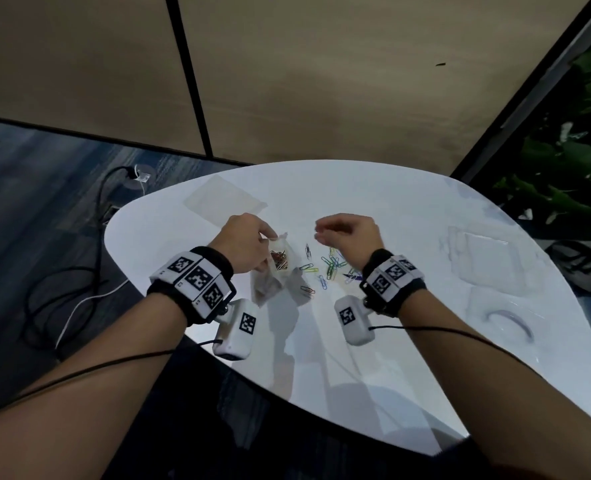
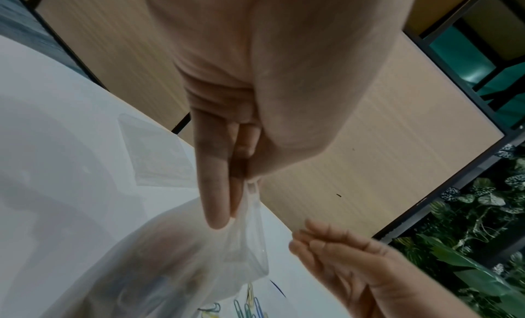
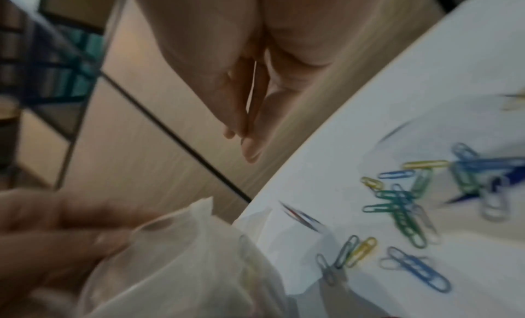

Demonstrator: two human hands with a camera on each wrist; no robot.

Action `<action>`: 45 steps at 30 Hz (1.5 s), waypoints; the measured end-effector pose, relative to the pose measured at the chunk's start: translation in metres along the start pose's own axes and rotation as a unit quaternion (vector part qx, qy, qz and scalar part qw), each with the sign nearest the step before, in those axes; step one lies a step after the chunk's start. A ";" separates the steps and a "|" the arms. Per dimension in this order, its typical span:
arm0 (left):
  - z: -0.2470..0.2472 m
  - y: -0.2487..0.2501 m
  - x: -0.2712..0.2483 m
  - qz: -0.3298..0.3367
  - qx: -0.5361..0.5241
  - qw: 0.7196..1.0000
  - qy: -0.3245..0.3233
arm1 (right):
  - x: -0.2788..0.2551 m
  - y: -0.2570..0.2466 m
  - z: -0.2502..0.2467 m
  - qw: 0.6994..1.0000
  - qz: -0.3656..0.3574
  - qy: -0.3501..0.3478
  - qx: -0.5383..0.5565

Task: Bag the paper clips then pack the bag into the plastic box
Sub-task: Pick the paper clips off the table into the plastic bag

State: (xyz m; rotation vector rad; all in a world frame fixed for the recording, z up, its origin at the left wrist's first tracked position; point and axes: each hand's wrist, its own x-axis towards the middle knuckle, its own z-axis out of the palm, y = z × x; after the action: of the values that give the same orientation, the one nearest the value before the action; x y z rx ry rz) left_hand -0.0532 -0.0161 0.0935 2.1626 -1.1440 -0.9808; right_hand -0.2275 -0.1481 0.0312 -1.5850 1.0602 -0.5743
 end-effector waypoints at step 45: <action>-0.014 -0.018 0.016 -0.014 0.037 0.999 0.022 | 0.013 0.050 -0.002 0.959 0.046 0.022 -0.278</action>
State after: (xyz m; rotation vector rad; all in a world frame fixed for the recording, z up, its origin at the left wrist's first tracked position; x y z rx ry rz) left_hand -0.0272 -0.0189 0.0837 2.2528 -1.1476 -0.9121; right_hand -0.2397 -0.1606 -0.0173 -1.9957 1.4037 -0.2534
